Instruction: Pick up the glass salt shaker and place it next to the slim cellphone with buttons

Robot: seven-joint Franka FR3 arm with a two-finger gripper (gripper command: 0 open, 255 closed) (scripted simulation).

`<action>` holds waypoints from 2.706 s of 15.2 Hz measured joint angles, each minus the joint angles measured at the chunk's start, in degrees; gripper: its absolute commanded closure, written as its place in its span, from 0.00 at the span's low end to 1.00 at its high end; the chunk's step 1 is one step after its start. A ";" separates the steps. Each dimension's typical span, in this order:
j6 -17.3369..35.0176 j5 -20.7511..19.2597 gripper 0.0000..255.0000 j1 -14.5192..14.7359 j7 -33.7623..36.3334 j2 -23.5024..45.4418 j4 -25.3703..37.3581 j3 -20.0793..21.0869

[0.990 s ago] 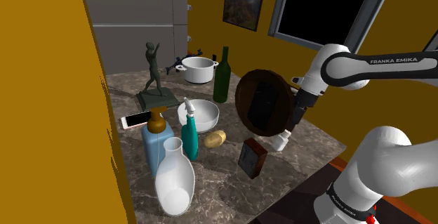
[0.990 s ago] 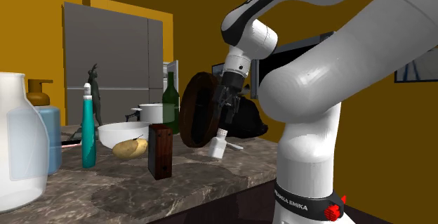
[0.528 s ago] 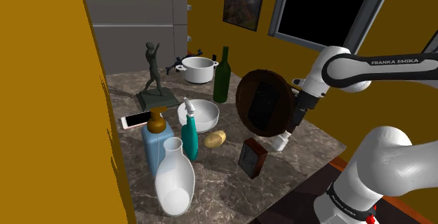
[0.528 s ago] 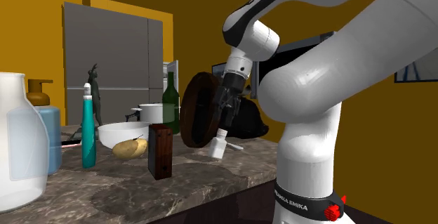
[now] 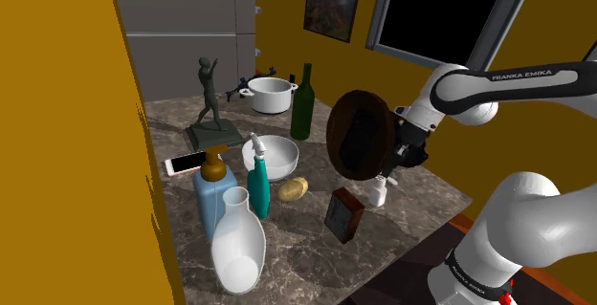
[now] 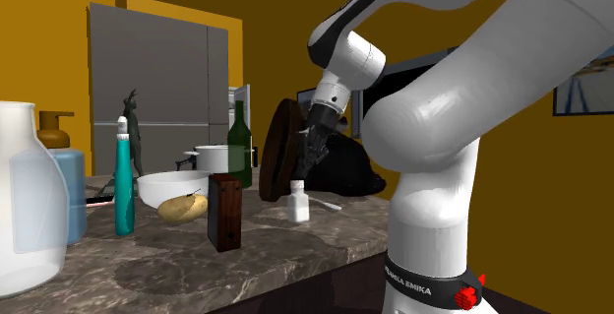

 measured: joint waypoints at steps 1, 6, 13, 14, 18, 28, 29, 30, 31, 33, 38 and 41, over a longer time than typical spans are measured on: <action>-0.02 -0.17 0.00 0.06 -0.01 -0.02 0.03 0.07; -2.54 -1.56 0.00 -2.47 12.76 4.62 0.58 7.54; 2.84 -0.87 0.00 -1.67 14.50 3.70 -2.28 8.74; 3.21 -0.85 0.00 -1.47 14.39 3.77 -2.28 8.54; 4.23 -0.73 0.00 -0.78 14.64 3.62 -2.52 8.19; 4.04 -0.86 1.00 -0.05 13.33 8.24 1.49 7.21; 4.20 -0.91 1.00 -0.03 13.30 8.15 1.34 7.21; 4.63 -0.97 1.00 -0.09 13.71 7.61 0.58 7.50; 6.12 -0.89 1.00 -0.10 14.45 7.00 -0.46 8.05; 5.89 -1.21 1.00 -0.44 15.41 6.30 -0.80 8.32; -2.60 -1.62 1.00 -0.91 17.04 3.85 0.08 8.66; -5.77 -1.88 1.00 -1.21 17.70 2.53 1.58 8.85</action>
